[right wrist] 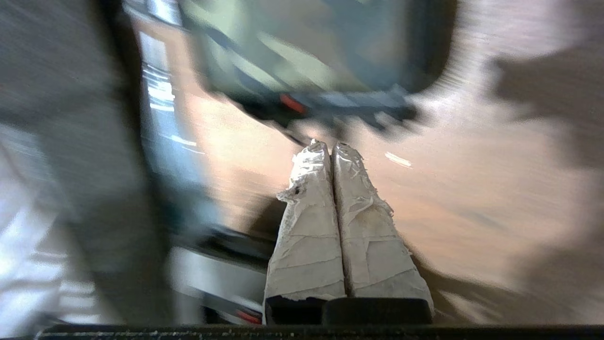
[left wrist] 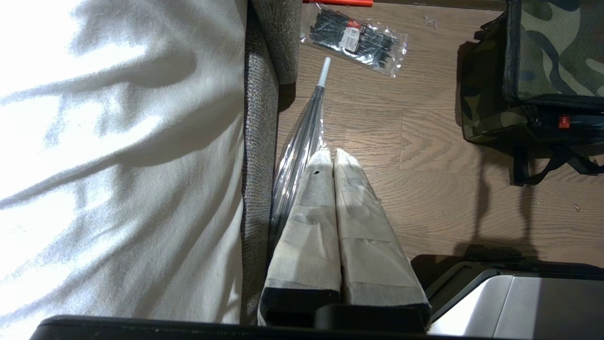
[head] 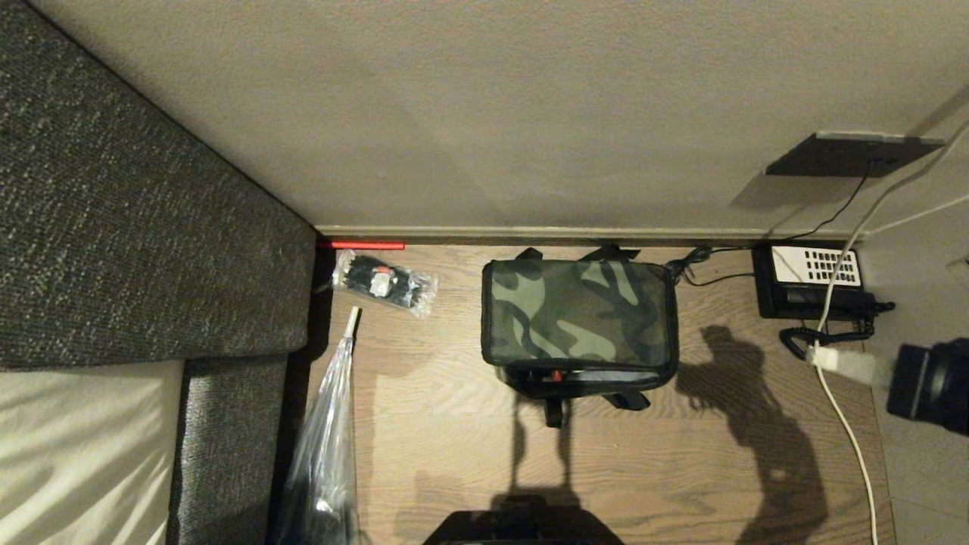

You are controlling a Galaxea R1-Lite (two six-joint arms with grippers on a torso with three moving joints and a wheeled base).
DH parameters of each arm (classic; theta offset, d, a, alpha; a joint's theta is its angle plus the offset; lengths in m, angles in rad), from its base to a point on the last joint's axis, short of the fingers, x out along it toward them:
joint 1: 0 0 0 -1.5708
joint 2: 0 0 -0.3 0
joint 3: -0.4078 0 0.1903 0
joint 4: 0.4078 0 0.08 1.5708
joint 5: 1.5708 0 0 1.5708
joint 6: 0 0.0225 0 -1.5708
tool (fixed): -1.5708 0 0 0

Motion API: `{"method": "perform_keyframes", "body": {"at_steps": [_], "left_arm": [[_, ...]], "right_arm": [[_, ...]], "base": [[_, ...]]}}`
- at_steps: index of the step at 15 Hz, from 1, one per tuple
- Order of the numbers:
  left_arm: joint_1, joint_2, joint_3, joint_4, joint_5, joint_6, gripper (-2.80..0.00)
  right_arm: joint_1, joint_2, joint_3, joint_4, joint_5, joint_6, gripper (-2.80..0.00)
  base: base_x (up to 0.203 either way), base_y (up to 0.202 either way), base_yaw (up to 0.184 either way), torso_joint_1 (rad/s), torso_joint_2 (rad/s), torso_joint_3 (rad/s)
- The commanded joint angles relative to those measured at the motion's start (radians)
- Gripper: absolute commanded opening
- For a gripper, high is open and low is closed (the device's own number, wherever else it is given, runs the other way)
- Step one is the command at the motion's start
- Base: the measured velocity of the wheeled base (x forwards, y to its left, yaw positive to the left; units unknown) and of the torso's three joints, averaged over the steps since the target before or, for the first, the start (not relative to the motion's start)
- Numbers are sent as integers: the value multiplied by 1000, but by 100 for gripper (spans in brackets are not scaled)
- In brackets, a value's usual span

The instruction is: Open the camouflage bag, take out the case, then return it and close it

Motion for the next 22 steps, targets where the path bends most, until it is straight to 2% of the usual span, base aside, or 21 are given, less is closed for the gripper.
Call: {"method": "perform_keyframes", "body": {"at_steps": [1,5,8,10,11,12,13,22], "left_arm": [[0,0,0,0,0,0,-280],[0,0,2,0,0,0,-280],[0,0,0,0,0,0,-280],[0,0,0,0,0,0,-280],[0,0,0,0,0,0,-280],[0,0,1,0,0,0,-280],[0,0,0,0,0,0,-280],[0,0,0,0,0,0,-280]], "right_arm": [[-7,-347,106,129,-51,-76,-280],[-11,-785,249,410,-177,-253,-280],[0,-1008,359,467,-291,-314,-280],[10,-1109,391,473,-335,-321,-280],[12,-1119,406,471,-350,-290,-280],[13,-1122,413,462,-376,-223,-280],[14,-1123,419,439,-388,-215,-280],[14,-1123,425,427,-392,-215,-280]], "base": [[0,0,0,0,0,0],[0,0,0,0,0,0],[0,0,0,0,0,0],[0,0,0,0,0,0],[0,0,0,0,0,0],[0,0,0,0,0,0],[0,0,0,0,0,0],[0,0,0,0,0,0]]}}
